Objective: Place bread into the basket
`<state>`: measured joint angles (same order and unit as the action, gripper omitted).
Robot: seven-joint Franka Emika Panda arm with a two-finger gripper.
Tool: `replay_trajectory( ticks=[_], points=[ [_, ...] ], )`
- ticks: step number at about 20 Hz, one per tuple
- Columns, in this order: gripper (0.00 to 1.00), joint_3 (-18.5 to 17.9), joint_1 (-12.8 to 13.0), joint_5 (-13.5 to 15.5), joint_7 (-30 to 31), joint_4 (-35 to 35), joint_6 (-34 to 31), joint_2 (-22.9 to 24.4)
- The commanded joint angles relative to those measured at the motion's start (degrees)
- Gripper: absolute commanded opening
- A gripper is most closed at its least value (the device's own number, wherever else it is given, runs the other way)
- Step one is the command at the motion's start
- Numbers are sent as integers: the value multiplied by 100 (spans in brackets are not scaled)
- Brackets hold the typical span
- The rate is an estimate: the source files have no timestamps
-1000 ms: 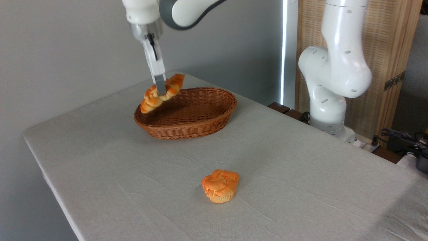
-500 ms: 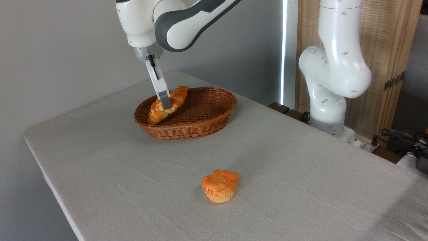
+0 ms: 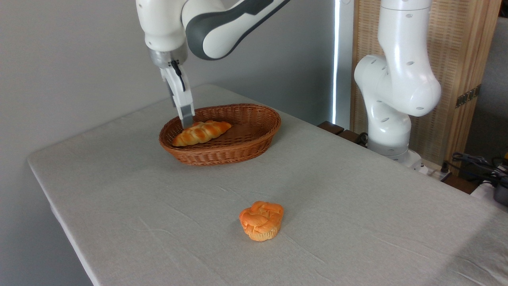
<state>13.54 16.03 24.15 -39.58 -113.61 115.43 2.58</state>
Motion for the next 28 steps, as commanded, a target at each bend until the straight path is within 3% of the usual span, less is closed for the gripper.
replay_trajectory(
  ticks=[1,3,7,9,13,19,28],
  points=[
    [100,-570,-3,55,170,540,-397,217],
    [100,-956,-21,-111,118,1119,-1142,173],
    [100,-1099,-152,-1849,170,1658,-1865,173],
    [100,-1082,-345,-2334,170,1894,-2138,138],
    [100,-1081,-784,-2363,162,2202,-2586,77],
    [100,-1512,-812,-2310,118,2651,-3071,-100],
    [100,-1530,-812,-2283,118,2625,-2870,-100]
  ],
)
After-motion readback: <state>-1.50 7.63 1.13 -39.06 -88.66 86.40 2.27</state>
